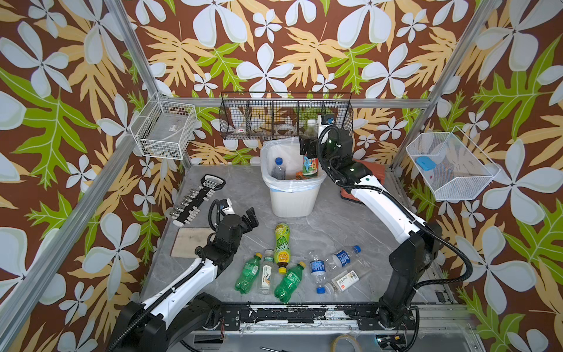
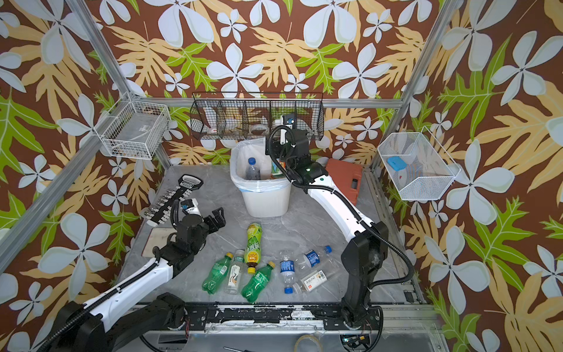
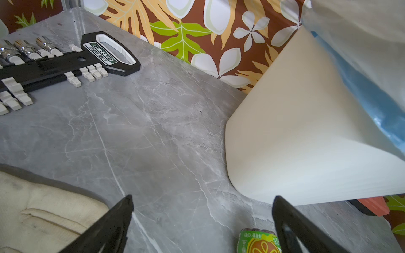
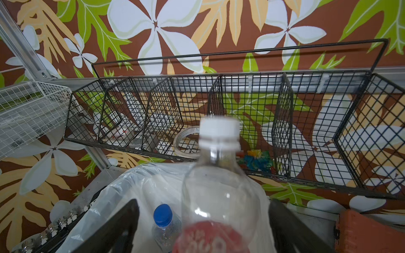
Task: Throw the plastic bottles in the bin
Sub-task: Throw the plastic bottle into the trash bin, then pick up the plastic bottle from the center of the table.
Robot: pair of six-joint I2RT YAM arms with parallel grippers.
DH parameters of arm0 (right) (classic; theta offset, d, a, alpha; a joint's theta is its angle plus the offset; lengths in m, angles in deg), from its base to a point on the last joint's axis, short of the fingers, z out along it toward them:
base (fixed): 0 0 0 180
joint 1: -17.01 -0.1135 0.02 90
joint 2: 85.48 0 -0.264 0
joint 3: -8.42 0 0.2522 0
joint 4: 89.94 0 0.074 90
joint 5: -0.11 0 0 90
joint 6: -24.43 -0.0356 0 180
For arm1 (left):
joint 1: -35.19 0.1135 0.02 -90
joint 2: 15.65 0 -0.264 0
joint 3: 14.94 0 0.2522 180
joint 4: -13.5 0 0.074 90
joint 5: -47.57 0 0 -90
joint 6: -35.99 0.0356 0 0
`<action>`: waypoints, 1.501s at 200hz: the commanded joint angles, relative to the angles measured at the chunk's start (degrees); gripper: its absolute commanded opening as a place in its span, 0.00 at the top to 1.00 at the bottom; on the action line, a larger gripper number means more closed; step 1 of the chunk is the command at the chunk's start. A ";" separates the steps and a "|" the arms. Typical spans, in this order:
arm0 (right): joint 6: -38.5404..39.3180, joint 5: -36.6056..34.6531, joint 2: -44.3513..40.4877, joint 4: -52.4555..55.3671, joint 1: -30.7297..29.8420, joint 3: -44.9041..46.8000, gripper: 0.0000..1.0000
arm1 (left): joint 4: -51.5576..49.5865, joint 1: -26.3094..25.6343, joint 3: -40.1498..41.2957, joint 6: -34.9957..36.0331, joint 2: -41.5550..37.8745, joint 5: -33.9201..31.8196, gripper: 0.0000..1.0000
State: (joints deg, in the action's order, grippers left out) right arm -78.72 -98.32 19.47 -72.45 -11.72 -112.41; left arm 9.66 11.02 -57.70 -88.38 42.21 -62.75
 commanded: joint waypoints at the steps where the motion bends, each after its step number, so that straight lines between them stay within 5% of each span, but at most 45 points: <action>1: -1.51 0.10 -1.17 -0.59 0.52 0.08 0.01 | 0.24 0.08 -0.68 -0.10 0.14 -0.18 0.00; 37: -0.75 -3.30 -10.19 -4.89 0.48 8.60 0.00 | 0.96 0.08 -0.89 -0.34 0.96 0.67 0.00; 86: -8.05 -7.76 -32.74 -20.11 0.61 46.98 0.00 | 2.43 0.08 -1.11 -1.23 3.09 2.38 0.00; 108: -11.57 -9.71 -37.01 -18.91 0.78 55.78 0.00 | 2.50 0.08 -1.46 -1.56 3.95 3.33 0.00; 181: -11.11 -9.33 -36.43 -14.30 0.78 55.10 0.00 | -1.12 0.08 -1.00 -3.68 2.05 6.60 0.00; 215: -11.53 -9.07 -35.49 -14.34 0.78 55.01 0.00 | -2.48 -0.32 -0.32 -4.03 0.73 15.56 0.03; 300: -11.73 -10.25 -35.31 -13.31 0.77 55.40 0.00 | -15.71 -15.65 -7.15 -4.04 9.84 13.15 0.05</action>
State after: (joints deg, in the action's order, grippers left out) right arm -90.21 -107.47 -15.68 -86.24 -11.00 -56.93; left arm -1.51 -2.29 -63.08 -91.99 50.04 -47.25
